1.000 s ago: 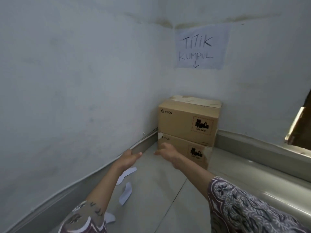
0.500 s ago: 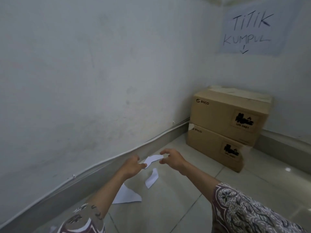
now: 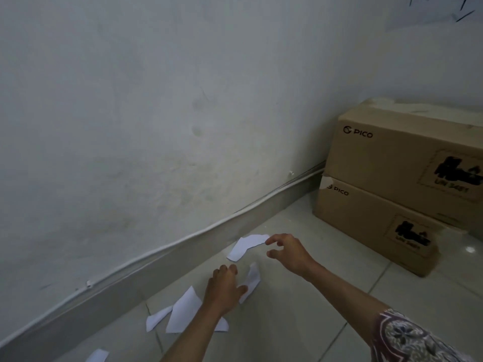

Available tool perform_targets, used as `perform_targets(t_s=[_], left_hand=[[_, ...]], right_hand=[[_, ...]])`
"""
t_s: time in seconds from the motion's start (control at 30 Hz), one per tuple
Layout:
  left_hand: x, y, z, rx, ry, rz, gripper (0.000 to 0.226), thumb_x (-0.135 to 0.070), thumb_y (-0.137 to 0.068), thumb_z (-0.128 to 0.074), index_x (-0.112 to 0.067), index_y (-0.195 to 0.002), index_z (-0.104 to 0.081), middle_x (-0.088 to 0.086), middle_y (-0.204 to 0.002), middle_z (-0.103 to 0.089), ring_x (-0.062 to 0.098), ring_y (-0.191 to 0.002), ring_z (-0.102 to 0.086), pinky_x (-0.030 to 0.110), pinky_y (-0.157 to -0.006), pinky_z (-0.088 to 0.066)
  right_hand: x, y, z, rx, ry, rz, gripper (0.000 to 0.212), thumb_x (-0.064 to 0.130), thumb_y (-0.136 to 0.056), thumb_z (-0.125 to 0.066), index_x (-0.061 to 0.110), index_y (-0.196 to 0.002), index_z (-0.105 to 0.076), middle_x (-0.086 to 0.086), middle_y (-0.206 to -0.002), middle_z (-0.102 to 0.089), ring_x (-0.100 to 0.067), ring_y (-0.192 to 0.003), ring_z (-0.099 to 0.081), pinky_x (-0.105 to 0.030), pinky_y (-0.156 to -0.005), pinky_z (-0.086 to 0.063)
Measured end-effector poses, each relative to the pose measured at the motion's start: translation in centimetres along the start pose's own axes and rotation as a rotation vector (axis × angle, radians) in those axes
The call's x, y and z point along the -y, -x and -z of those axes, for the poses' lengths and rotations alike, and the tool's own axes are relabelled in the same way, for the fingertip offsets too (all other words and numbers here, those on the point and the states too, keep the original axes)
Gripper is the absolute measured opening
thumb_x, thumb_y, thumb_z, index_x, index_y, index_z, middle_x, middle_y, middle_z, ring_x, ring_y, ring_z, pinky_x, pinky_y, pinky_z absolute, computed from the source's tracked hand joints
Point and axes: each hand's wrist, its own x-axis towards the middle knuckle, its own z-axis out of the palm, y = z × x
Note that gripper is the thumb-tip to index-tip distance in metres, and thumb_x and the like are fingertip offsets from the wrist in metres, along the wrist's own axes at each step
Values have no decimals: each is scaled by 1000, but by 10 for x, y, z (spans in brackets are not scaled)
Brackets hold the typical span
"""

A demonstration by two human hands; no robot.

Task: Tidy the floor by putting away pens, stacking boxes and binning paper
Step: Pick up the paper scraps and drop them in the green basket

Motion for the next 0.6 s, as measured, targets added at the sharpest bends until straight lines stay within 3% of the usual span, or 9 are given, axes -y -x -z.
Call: perform_targets(t_s=[0.1,0.2,0.27,0.37,0.47,0.53,0.6], left_hand=[[-2,-15,-15,-50,97,-16,40,-37,-82,-65,-12,-112,-54,7,-114,-51,23,-111,-46,29,-89,-40],[-1,-23,-26,-98,186,-75,15,-22,-79,-67,-18,-74,-53,5,-94,-51,21,-95,-49,25,-73,-36],[1,-26,-30,-128,284,-100,36,-12,-80,-66,-23,-58,-39,3,-79,-49,16,-80,-47,22,-63,-29],[7,-28,-18,-187,435,-81,44,-5,-82,-66,-21,-56,-34,-6,-61,-38,4,-58,-36,13,-53,-28],[19,-24,-1,-225,546,-47,43,-3,-81,-66,-19,-56,-35,-9,-57,-36,2,-54,-35,11,-51,-29],[32,-17,9,-237,598,-20,42,-2,-81,-66,-17,-58,-33,-8,-57,-33,5,-53,-31,14,-50,-27],[45,-7,18,-239,620,-1,43,-1,-81,-65,-17,-59,-32,-8,-56,-30,5,-52,-28,12,-48,-27]], right_hand=[[-18,-10,-4,-37,6,-8,29,14,-88,-61,13,-117,-62,-7,-137,-50,-21,-122,-49,-19,-88,-35],[-32,-18,-13,-54,21,1,28,14,-89,-61,12,-116,-62,-7,-133,-53,-20,-120,-50,-17,-89,-35],[-34,-23,-19,-69,16,28,27,12,-89,-61,11,-116,-62,-7,-131,-55,-19,-119,-51,-17,-91,-36],[-33,-33,-26,-106,11,86,27,9,-88,-61,8,-115,-62,-9,-129,-57,-20,-117,-53,-19,-96,-38],[-26,-47,-34,-88,24,156,27,6,-88,-59,0,-114,-62,-15,-122,-61,-26,-112,-57,-9,-84,-37],[-19,-60,-44,-5,96,174,30,11,-89,-58,-1,-117,-59,-16,-124,-59,-31,-116,-55,-20,-89,-41],[-16,-71,-53,63,224,170,42,20,-92,-55,2,-129,-48,-13,-137,-48,-29,-128,-44,-30,-102,-35]])
